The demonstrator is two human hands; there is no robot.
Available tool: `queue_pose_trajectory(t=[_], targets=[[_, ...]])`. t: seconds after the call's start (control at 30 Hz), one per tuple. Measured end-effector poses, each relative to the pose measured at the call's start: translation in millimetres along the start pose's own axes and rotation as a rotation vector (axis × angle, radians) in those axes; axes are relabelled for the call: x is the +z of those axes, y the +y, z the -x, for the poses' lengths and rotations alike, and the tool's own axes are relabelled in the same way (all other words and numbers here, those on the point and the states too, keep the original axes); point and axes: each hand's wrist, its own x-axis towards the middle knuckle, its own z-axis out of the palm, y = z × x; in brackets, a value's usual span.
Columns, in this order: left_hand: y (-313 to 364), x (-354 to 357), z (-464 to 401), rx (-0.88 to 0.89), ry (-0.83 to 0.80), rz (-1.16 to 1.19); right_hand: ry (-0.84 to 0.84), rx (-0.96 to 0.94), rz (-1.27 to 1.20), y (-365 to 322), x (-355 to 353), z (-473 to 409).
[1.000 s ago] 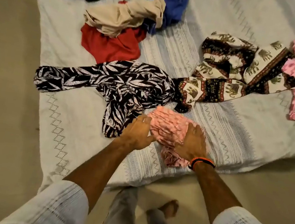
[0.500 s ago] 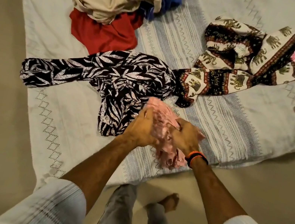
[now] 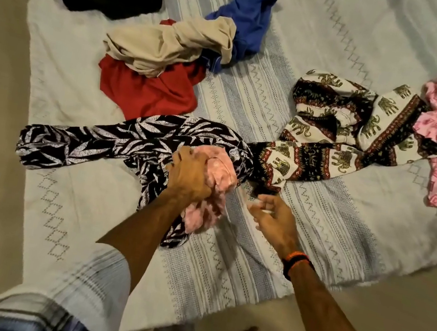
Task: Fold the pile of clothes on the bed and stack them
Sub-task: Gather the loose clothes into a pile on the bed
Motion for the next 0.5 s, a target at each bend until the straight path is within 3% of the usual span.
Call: queue_pose_trajectory(t=[0.17, 0.27, 0.5], targets=[[-15, 23, -43, -0.078, -0.204, -0.044, 0.033, 0.077, 0.133, 17, -17, -26], [-22, 26, -49, 0.008, -0.156, -0.141, 0.031, 0.08, 0.166, 12, -19, -36], [10, -12, -44, 0.053, -0.091, -0.114, 0.079, -0.026, 0.268, -19, -22, -51]])
